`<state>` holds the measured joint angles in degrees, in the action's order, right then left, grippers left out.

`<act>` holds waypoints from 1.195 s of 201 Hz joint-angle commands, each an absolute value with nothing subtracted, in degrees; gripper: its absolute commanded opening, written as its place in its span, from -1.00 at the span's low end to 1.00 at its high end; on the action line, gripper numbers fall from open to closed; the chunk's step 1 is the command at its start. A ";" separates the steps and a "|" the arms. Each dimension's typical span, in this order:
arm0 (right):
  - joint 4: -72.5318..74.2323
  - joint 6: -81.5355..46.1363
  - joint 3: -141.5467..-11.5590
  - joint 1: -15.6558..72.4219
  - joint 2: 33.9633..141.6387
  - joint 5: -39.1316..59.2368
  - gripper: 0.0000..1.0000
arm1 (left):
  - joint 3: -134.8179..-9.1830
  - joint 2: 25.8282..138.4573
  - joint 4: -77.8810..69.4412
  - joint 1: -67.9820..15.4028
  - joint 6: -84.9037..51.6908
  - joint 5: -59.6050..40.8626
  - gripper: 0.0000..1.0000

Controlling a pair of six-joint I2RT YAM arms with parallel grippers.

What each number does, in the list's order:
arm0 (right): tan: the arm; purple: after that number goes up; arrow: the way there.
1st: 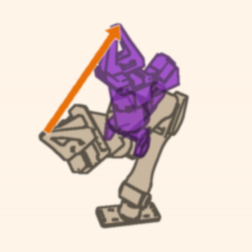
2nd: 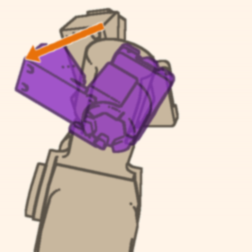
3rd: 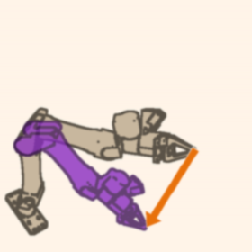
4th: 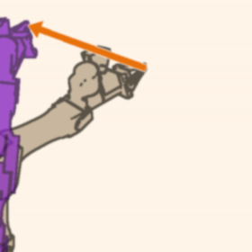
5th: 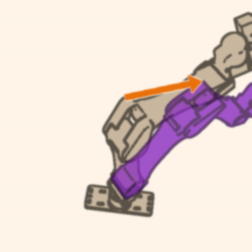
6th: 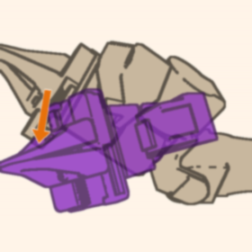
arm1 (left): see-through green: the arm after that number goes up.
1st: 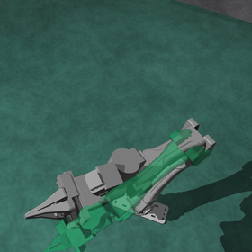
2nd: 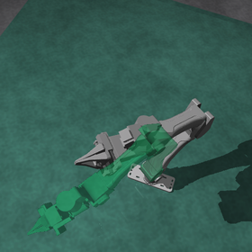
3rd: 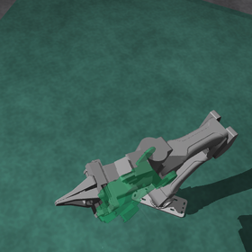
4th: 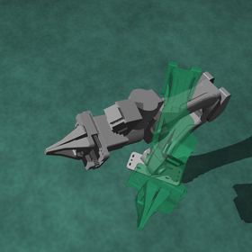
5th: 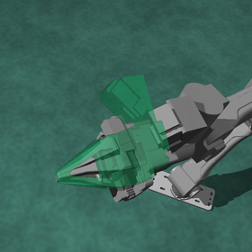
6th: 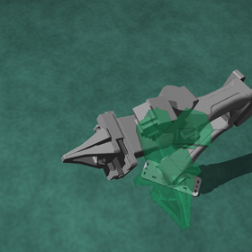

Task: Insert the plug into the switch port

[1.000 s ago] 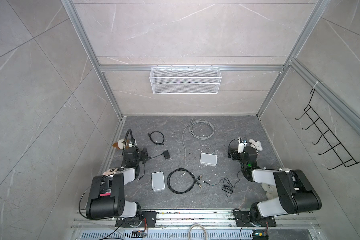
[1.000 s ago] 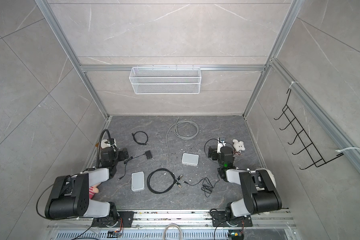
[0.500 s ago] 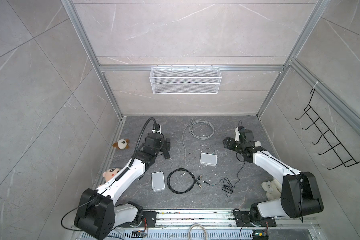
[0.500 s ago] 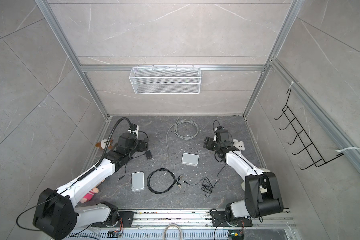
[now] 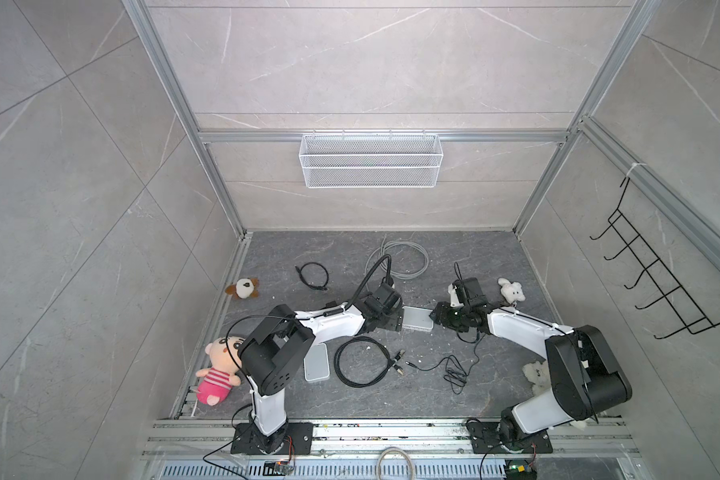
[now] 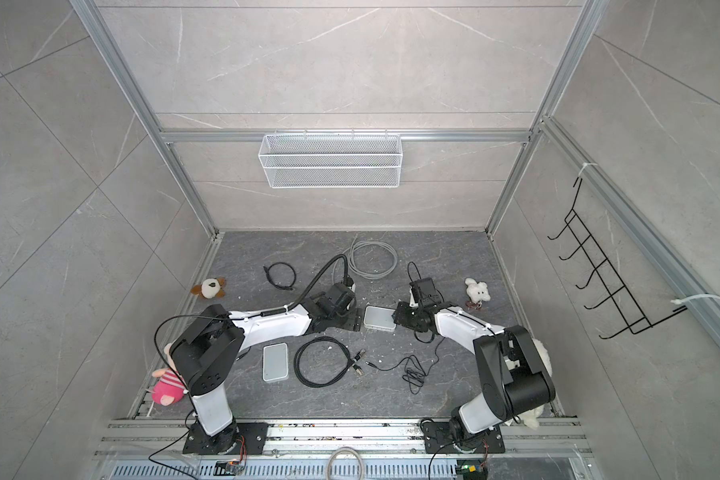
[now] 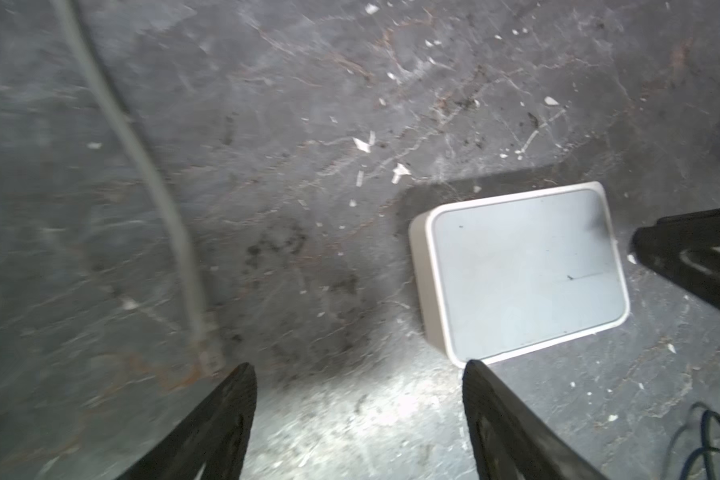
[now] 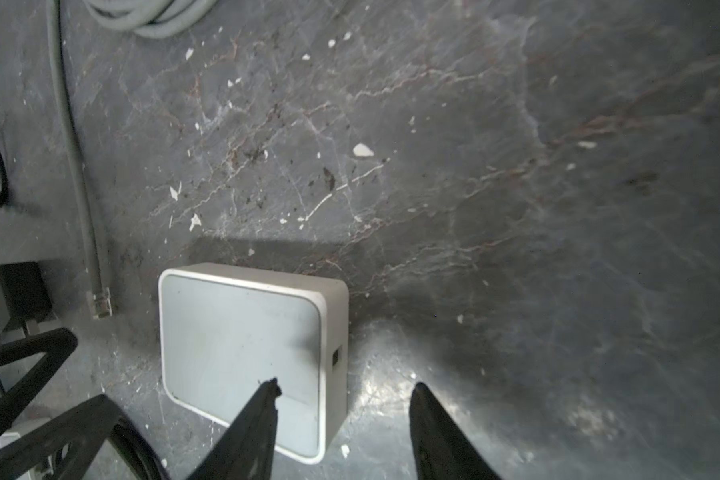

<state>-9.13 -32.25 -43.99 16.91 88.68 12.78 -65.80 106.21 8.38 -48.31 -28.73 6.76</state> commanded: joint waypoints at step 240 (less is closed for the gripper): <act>-24.62 -27.10 -44.80 19.89 83.30 22.53 0.00 | -80.17 118.85 6.60 -45.67 -20.94 -10.32 -0.08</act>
